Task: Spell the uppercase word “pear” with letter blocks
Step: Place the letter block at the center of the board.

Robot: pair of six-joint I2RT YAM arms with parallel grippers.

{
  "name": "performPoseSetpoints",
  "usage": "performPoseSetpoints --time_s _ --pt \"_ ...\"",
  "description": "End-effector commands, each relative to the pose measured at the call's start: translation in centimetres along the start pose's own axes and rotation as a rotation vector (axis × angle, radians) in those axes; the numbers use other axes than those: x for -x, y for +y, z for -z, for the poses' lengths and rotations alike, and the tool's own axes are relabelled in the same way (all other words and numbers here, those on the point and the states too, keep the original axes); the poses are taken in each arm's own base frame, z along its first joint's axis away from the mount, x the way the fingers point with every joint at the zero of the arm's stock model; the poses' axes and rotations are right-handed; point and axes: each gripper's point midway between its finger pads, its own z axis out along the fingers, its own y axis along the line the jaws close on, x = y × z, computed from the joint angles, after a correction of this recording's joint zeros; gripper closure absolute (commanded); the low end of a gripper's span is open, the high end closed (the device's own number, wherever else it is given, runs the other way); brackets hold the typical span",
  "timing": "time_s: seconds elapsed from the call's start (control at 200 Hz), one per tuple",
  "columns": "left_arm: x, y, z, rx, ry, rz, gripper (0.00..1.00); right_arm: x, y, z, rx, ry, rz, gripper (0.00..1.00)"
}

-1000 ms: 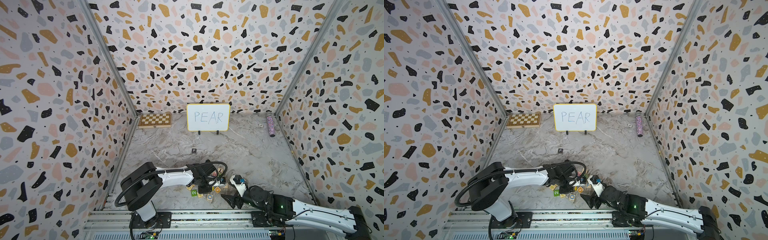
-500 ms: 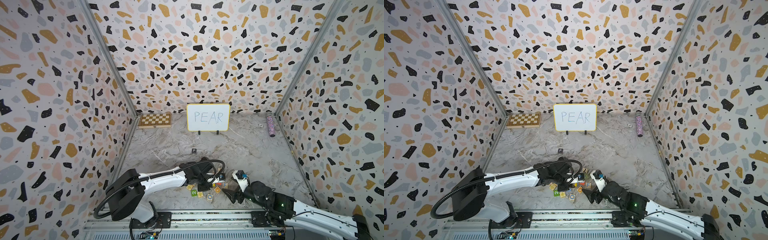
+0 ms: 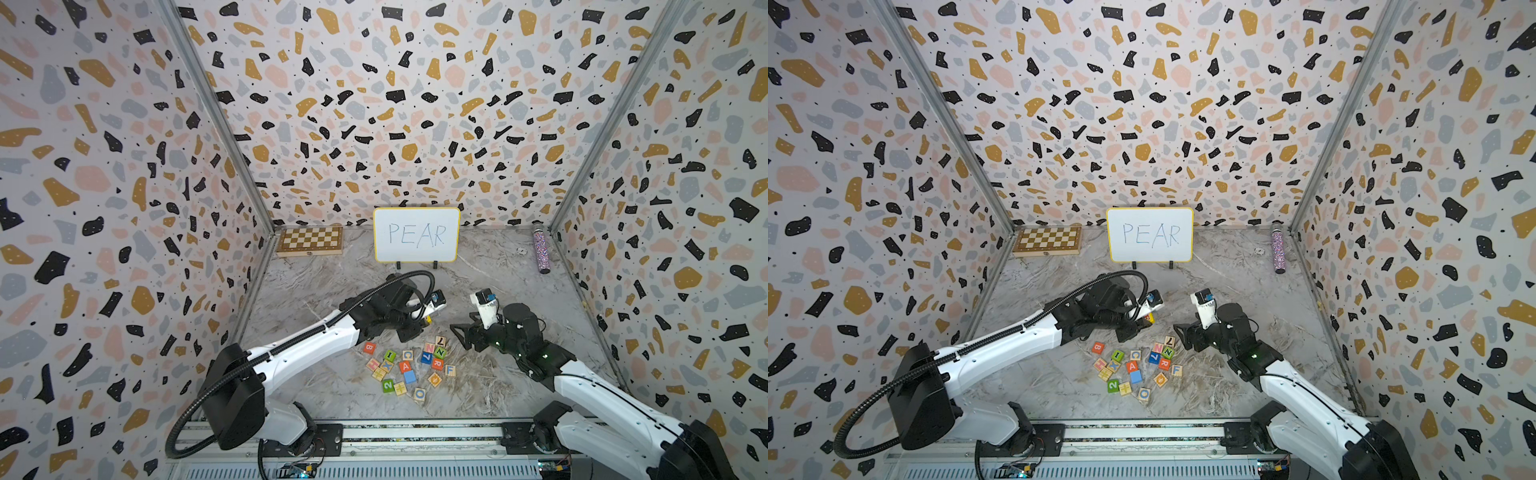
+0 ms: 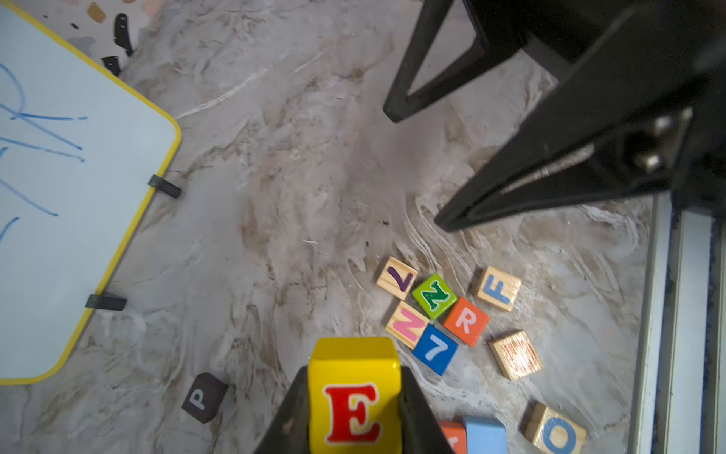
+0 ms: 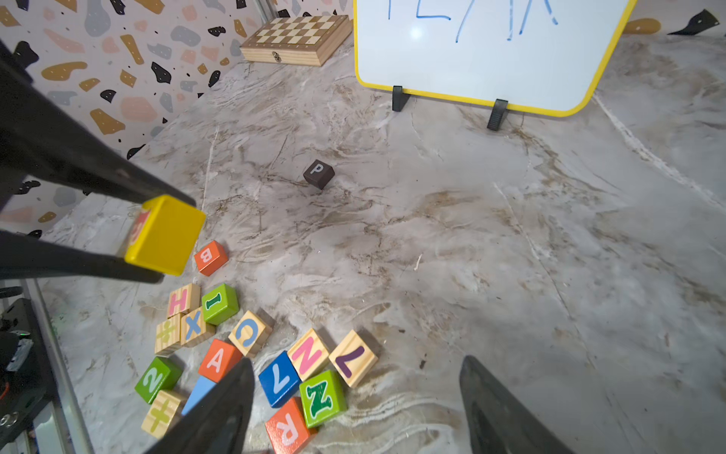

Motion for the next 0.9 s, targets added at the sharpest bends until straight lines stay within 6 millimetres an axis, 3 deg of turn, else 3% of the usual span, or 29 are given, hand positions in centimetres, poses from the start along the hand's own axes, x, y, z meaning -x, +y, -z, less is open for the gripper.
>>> performPoseSetpoints --time_s 0.0,0.07,0.285,0.546,0.896 --pt "-0.4 3.0 -0.6 0.067 0.043 0.151 0.81 2.9 -0.2 -0.7 -0.019 -0.065 0.01 0.18" --pt "-0.4 4.9 -1.2 0.104 0.058 0.237 0.82 3.3 -1.1 -1.4 -0.06 -0.068 -0.01 0.17" --pt "-1.3 7.7 -4.0 0.185 0.141 0.371 0.82 3.4 -2.7 -3.4 -0.12 -0.063 -0.03 0.17" --pt "-3.3 9.3 -6.9 0.249 0.217 0.525 0.83 3.8 -3.3 -5.5 -0.132 -0.052 -0.012 0.18" --pt "-6.4 12.0 -8.8 0.362 0.263 0.733 0.83 3.1 -2.9 -7.5 -0.125 -0.032 0.037 0.18"
